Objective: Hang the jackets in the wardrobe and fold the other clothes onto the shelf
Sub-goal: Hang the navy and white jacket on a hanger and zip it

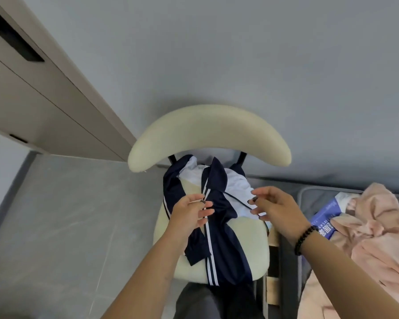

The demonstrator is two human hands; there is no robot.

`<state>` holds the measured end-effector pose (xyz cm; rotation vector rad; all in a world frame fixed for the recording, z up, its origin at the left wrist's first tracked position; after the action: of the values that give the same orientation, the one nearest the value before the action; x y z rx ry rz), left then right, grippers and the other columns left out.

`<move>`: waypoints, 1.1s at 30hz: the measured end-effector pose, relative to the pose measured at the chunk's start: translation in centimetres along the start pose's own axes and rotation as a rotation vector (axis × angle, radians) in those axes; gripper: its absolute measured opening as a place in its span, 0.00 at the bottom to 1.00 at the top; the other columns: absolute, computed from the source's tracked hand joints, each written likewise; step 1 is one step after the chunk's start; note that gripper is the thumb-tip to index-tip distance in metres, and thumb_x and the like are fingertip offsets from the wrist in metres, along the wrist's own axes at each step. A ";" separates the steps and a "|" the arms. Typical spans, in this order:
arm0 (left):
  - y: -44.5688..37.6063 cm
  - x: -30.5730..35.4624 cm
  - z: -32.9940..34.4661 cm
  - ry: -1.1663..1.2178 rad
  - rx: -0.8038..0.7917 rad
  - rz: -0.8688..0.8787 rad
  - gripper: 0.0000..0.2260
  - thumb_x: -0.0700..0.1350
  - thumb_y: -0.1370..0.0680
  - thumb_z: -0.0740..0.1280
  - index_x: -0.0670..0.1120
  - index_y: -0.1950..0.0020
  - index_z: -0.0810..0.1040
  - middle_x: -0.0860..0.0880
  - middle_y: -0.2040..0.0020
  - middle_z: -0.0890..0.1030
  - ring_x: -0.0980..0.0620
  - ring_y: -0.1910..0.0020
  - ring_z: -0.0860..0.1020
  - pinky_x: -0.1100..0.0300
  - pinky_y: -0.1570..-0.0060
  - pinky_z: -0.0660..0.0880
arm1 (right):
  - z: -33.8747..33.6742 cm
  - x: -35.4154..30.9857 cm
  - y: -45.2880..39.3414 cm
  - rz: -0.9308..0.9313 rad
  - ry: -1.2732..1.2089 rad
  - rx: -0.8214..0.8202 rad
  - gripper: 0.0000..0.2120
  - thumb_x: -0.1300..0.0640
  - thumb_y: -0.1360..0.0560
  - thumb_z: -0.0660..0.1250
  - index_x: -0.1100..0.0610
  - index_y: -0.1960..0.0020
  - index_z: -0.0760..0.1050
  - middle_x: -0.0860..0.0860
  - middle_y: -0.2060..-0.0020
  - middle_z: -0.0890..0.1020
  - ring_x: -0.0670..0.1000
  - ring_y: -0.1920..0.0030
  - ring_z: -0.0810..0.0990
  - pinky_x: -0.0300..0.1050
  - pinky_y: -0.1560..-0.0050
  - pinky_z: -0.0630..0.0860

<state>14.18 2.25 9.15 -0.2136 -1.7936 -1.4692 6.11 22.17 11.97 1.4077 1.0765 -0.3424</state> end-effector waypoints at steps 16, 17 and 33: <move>-26.5 -7.2 8.1 0.170 0.174 -0.503 0.22 0.48 0.23 0.69 0.44 0.31 0.69 0.44 0.40 0.74 0.47 0.39 0.73 0.54 0.42 0.73 | 1.7 8.8 -13.7 0.220 0.037 0.000 0.07 0.62 0.23 0.62 0.53 0.49 0.76 0.51 0.54 0.83 0.45 0.61 0.83 0.45 0.53 0.76; -27.3 -7.5 8.4 0.162 0.182 -0.496 0.23 0.48 0.22 0.68 0.44 0.29 0.68 0.44 0.36 0.73 0.46 0.39 0.72 0.53 0.43 0.73 | 1.6 9.3 -13.8 0.237 0.041 -0.004 0.07 0.62 0.23 0.62 0.52 0.49 0.76 0.51 0.54 0.83 0.45 0.62 0.82 0.46 0.52 0.77; -17.5 -2.1 7.3 0.252 0.387 -0.198 0.09 0.39 0.18 0.56 0.47 0.57 0.67 0.45 0.58 0.71 0.44 0.57 0.73 0.46 0.46 0.75 | -0.2 5.5 -12.0 0.245 0.196 -0.014 0.07 0.59 0.23 0.64 0.54 0.46 0.74 0.51 0.53 0.81 0.48 0.57 0.81 0.40 0.61 0.74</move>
<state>2.17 3.97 -5.53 0.3382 -1.8839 -1.1859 -0.21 22.05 0.40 1.5648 1.0461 -0.0192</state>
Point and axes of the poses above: each hand's wrist, its own y-axis away from the middle knuckle, its own z-axis out of the palm, x = y × z, the point moved 3 cm from there along -y, towards the middle knuckle
